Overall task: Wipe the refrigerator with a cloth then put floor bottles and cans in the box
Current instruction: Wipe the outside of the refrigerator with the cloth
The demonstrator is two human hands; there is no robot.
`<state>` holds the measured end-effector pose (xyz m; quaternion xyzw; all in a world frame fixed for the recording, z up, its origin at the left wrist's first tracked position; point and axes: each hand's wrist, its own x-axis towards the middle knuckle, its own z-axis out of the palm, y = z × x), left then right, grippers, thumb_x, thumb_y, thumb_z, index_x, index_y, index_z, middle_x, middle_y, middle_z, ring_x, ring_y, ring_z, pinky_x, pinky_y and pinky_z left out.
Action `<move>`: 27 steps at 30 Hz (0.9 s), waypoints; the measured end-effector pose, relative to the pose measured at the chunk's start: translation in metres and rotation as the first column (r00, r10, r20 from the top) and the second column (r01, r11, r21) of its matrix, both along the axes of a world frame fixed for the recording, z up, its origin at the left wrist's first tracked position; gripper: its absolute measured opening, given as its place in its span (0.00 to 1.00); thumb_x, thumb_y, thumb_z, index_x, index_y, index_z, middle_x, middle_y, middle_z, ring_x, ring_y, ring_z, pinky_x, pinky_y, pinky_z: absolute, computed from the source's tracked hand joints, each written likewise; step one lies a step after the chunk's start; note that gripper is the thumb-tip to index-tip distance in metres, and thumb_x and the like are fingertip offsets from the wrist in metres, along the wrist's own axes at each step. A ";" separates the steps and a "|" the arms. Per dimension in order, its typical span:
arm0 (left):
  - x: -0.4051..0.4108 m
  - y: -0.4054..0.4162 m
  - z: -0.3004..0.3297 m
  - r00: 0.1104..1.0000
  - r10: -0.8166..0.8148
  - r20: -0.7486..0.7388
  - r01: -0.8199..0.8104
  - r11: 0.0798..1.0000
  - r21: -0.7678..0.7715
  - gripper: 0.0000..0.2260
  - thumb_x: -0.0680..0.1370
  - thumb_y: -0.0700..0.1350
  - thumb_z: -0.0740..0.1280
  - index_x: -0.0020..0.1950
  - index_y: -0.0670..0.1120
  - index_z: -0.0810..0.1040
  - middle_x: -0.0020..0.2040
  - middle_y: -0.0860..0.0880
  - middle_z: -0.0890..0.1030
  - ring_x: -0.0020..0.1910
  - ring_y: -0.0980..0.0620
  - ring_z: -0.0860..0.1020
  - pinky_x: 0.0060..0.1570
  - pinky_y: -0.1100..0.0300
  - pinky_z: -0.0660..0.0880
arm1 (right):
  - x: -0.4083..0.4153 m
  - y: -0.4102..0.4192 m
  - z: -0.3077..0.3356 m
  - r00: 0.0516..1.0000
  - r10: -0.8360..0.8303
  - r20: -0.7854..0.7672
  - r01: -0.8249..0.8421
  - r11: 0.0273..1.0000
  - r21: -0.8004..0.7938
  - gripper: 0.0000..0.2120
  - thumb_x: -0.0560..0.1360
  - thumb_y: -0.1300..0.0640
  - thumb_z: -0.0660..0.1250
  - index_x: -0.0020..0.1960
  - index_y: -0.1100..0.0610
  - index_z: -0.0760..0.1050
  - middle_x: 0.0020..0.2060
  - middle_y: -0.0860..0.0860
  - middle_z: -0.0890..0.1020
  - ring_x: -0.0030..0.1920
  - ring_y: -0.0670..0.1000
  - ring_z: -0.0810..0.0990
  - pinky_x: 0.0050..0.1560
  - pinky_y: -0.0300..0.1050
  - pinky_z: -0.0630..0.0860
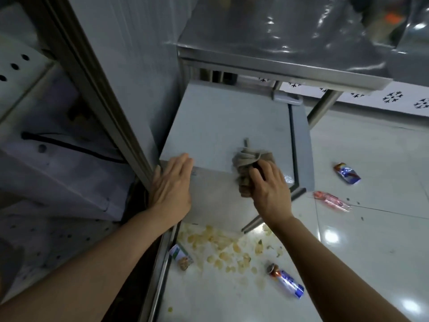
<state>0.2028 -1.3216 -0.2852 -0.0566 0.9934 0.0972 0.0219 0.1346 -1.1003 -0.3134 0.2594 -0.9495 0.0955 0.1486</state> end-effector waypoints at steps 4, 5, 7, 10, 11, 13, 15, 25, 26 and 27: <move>-0.011 0.025 -0.015 1.000 -0.009 -0.022 0.008 0.999 -0.039 0.36 0.71 0.41 0.68 0.74 0.48 0.54 0.76 0.50 0.55 0.74 0.49 0.53 0.70 0.43 0.53 | -0.001 0.069 0.000 0.990 -0.135 -0.031 0.137 0.987 0.088 0.14 0.67 0.67 0.70 0.52 0.62 0.76 0.55 0.60 0.77 0.55 0.61 0.75 0.60 0.57 0.70; -0.012 0.028 -0.018 0.999 0.005 -0.039 -0.007 0.999 -0.039 0.35 0.70 0.40 0.68 0.73 0.48 0.57 0.75 0.50 0.57 0.73 0.49 0.55 0.70 0.42 0.54 | 0.000 0.078 0.001 0.988 -0.153 -0.026 0.155 0.982 0.107 0.14 0.68 0.67 0.69 0.54 0.62 0.75 0.56 0.60 0.76 0.57 0.61 0.74 0.62 0.59 0.69; -0.013 0.028 -0.022 0.996 0.017 -0.087 -0.020 0.999 -0.039 0.33 0.68 0.39 0.69 0.71 0.47 0.62 0.74 0.49 0.61 0.72 0.47 0.59 0.68 0.40 0.57 | 0.002 0.080 -0.001 0.984 -0.176 -0.028 0.178 0.979 0.100 0.14 0.69 0.66 0.69 0.54 0.63 0.75 0.56 0.60 0.76 0.57 0.62 0.74 0.63 0.59 0.68; -0.013 0.020 -0.031 0.989 -0.025 -0.147 0.017 0.998 -0.061 0.33 0.65 0.38 0.72 0.69 0.46 0.66 0.72 0.47 0.65 0.70 0.45 0.63 0.66 0.38 0.59 | 0.004 0.053 -0.006 0.969 -0.244 -0.021 0.244 0.969 -0.026 0.15 0.66 0.69 0.70 0.52 0.65 0.75 0.54 0.61 0.77 0.55 0.62 0.74 0.55 0.54 0.74; -0.013 0.018 -0.034 0.986 -0.037 -0.165 0.026 0.997 -0.069 0.33 0.64 0.38 0.72 0.68 0.45 0.67 0.71 0.47 0.67 0.69 0.44 0.64 0.65 0.38 0.59 | 0.005 0.042 -0.008 0.967 -0.254 -0.023 0.253 0.966 -0.060 0.15 0.65 0.70 0.70 0.52 0.65 0.75 0.54 0.61 0.77 0.55 0.62 0.74 0.53 0.54 0.74; -0.015 0.017 -0.040 0.975 -0.050 -0.216 0.034 0.996 -0.080 0.33 0.62 0.37 0.72 0.66 0.45 0.69 0.69 0.47 0.69 0.66 0.43 0.66 0.64 0.39 0.61 | 0.006 0.023 -0.011 0.972 -0.230 -0.054 0.224 0.969 -0.109 0.13 0.66 0.70 0.69 0.50 0.64 0.75 0.53 0.60 0.77 0.55 0.62 0.74 0.53 0.55 0.74; -0.016 0.019 -0.047 0.955 -0.046 -0.292 0.021 0.996 -0.088 0.32 0.60 0.36 0.71 0.63 0.45 0.71 0.66 0.46 0.72 0.62 0.42 0.69 0.62 0.39 0.64 | 0.006 0.010 -0.015 0.981 -0.166 -0.099 0.156 0.982 -0.107 0.15 0.65 0.70 0.70 0.51 0.64 0.76 0.54 0.61 0.77 0.57 0.63 0.75 0.56 0.56 0.74; -0.025 0.021 -0.089 0.766 -0.012 -0.643 -0.036 0.997 -0.063 0.27 0.62 0.39 0.70 0.60 0.43 0.72 0.63 0.43 0.75 0.59 0.41 0.69 0.59 0.39 0.63 | 0.002 0.075 -0.037 0.910 -0.178 -0.376 0.205 0.978 0.034 0.19 0.66 0.68 0.71 0.55 0.66 0.75 0.55 0.64 0.77 0.53 0.65 0.76 0.54 0.57 0.74; -0.026 0.022 -0.093 0.744 -0.006 -0.669 -0.036 0.998 -0.049 0.25 0.64 0.41 0.70 0.60 0.43 0.73 0.62 0.43 0.75 0.59 0.40 0.69 0.60 0.39 0.63 | -0.001 0.071 -0.041 0.897 -0.190 -0.398 0.213 0.977 0.014 0.18 0.66 0.68 0.71 0.55 0.66 0.74 0.55 0.64 0.77 0.53 0.65 0.75 0.55 0.57 0.73; -0.028 0.023 -0.097 0.723 0.000 -0.691 -0.037 0.999 -0.039 0.23 0.66 0.42 0.69 0.60 0.42 0.73 0.62 0.43 0.75 0.59 0.39 0.70 0.60 0.38 0.63 | -0.003 0.068 -0.046 0.882 -0.207 -0.423 0.221 0.975 -0.017 0.18 0.67 0.69 0.70 0.56 0.66 0.74 0.56 0.64 0.76 0.55 0.65 0.74 0.58 0.57 0.72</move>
